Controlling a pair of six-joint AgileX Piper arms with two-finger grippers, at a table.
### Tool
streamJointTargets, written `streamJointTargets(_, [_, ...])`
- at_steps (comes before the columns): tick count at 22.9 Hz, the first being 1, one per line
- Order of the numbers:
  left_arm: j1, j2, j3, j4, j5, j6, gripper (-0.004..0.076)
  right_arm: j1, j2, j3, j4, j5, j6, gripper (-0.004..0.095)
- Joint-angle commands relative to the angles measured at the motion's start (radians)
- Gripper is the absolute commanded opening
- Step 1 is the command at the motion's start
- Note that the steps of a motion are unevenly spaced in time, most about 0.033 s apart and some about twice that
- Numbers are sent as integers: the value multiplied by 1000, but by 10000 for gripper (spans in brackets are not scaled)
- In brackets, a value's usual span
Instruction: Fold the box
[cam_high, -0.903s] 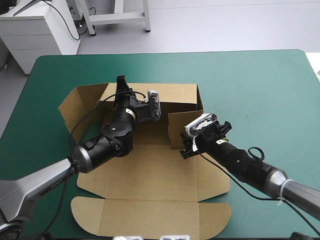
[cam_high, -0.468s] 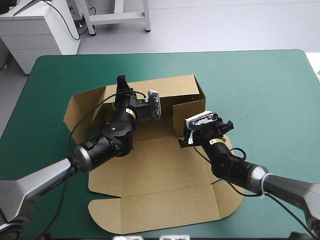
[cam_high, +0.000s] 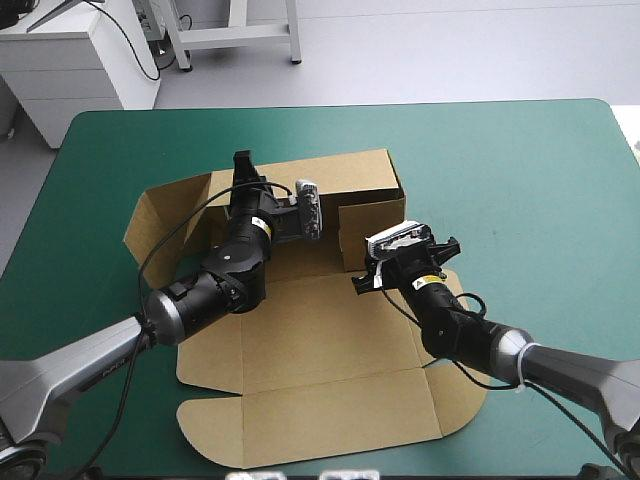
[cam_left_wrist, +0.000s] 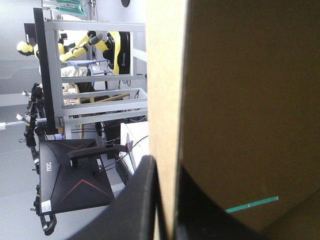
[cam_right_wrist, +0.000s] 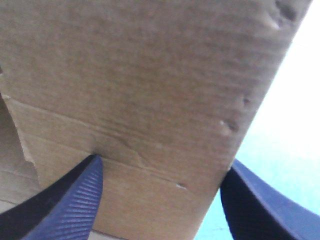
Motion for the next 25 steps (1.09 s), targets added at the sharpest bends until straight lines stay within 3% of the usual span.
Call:
streamJointTargets(1, [-1, -29, -23, 3, -2, -16, 11, -29, -30, -37, -48, -44, 28, 606])
streamJointTargets(4, [-1, -29, -23, 3, -7, -16, 11, -64, -30, -56, -142, 13, 81, 523])
streamJointTargets(5, [-1, -29, -23, 3, -7, -16, 11, -68, -27, -65, -203, 15, 130, 371])
streamJointTargets(9, [-1, -29, -23, 3, -7, -16, 11, -73, -24, -75, -252, 43, 196, 13])
streamJointTargets(15, [-1, -29, -23, 3, -8, -16, 11, -73, -24, -75, -256, 93, 196, 61])
streamJointTargets(22, [-1, -29, -23, 3, -18, -16, 11, -73, -24, -79, -306, 108, 210, 457])
streamJointTargets(25, [-1, -29, -23, 3, -25, -16, 11, -75, -24, -95, -308, 110, 208, 556])
